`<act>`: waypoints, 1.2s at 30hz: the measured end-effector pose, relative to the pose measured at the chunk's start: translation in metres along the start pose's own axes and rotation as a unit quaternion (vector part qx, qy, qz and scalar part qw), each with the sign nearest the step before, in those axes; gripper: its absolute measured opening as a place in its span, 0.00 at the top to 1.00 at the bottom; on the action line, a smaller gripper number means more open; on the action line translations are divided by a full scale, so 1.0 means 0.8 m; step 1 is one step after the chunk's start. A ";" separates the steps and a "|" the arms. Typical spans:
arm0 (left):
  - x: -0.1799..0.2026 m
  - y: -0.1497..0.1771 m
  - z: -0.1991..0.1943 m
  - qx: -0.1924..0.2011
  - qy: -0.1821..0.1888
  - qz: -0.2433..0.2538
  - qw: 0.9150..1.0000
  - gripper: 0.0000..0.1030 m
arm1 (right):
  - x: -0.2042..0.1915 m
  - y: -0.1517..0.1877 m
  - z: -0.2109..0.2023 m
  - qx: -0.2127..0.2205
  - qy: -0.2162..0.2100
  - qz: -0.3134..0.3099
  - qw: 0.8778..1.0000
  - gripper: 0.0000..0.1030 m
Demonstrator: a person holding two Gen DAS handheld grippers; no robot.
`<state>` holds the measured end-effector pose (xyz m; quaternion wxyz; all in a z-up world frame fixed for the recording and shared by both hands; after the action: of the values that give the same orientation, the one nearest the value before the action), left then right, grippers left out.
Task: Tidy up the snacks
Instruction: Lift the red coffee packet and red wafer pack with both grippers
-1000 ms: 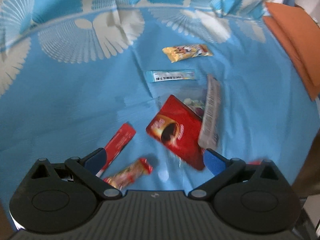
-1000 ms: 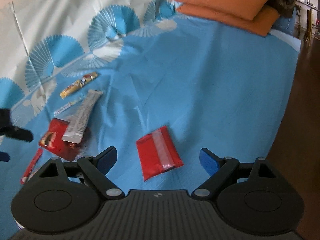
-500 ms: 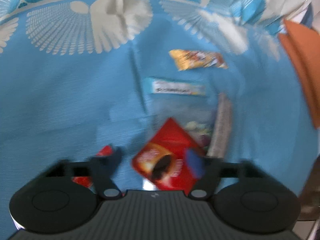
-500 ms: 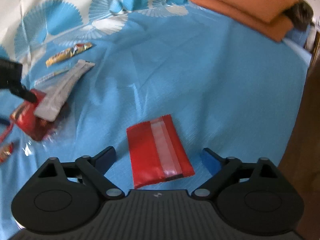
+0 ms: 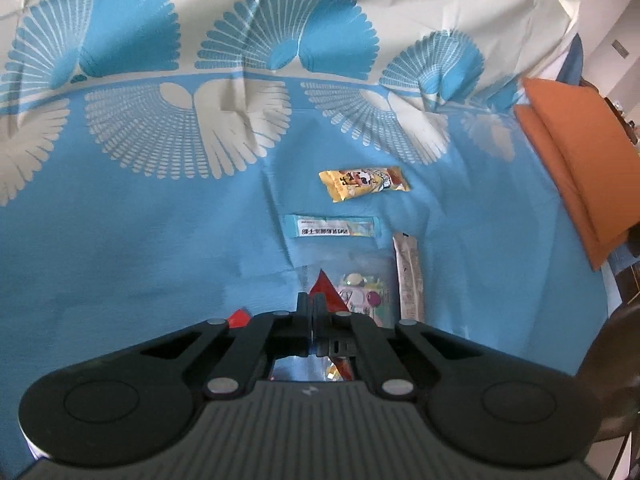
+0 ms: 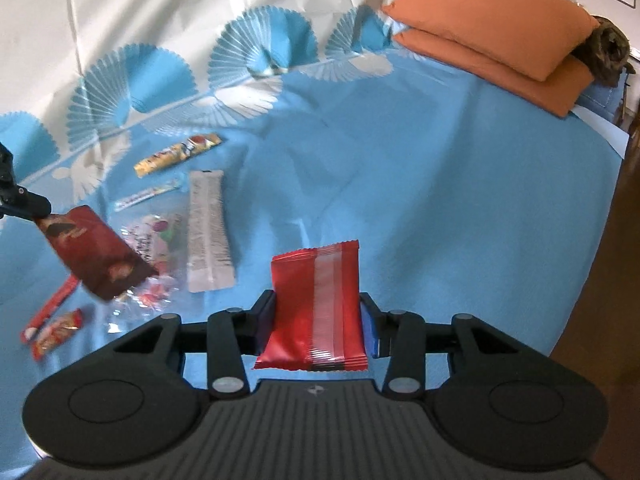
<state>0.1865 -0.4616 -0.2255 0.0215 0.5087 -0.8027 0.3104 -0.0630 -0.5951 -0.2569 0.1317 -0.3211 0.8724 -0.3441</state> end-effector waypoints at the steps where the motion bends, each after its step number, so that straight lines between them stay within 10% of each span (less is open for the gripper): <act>1: 0.000 0.002 -0.003 -0.001 -0.003 0.004 1.000 1.00 | -0.002 0.000 -0.003 0.000 -0.003 -0.001 1.000 0.56; 7: -0.016 0.035 -0.020 -0.015 -0.018 0.024 0.999 1.00 | -0.007 0.008 -0.016 -0.010 -0.008 0.001 1.000 0.56; 16: -0.077 0.169 -0.016 -0.143 -0.057 0.008 0.988 0.98 | -0.013 0.027 -0.015 -0.030 -0.016 -0.002 0.999 0.55; 19: -0.081 0.187 -0.014 -0.162 -0.057 -0.024 0.985 0.71 | -0.012 0.030 -0.011 -0.036 -0.017 0.002 0.999 0.55; 21: -0.073 0.182 -0.017 -0.151 -0.069 -0.034 0.986 0.11 | -0.012 0.032 -0.008 -0.040 -0.016 0.004 0.999 0.55; 22: -0.068 0.175 -0.018 -0.135 -0.084 -0.036 0.987 0.03 | -0.012 0.032 -0.007 -0.042 -0.015 0.005 0.999 0.54; 26: -0.043 0.156 -0.005 -0.114 -0.123 -0.004 0.986 0.00 | -0.009 0.036 -0.003 -0.049 -0.016 0.010 0.999 0.54; 33: 0.005 0.170 0.055 -0.177 -0.190 0.190 0.947 0.00 | -0.006 0.041 0.002 -0.057 -0.017 0.019 0.998 0.54; 36: -0.001 0.172 0.063 -0.177 -0.175 0.157 0.956 0.00 | -0.005 0.046 0.005 -0.063 -0.018 0.021 0.998 0.53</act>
<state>0.0865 -0.4471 -0.3319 -0.0782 0.4109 -0.9057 0.0688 -0.0753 -0.5744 -0.2851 0.1340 -0.3162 0.8965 -0.2798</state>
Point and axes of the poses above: each gripper's, at about its wrist camera, not at the fingertips, and z roughly the way its jaws point, x to its right, y to its underside, the point moved 9 cm from there along z, roughly the way its jaws point, and after that the axes turned 5 degrees about y, right-handed, at the moved point
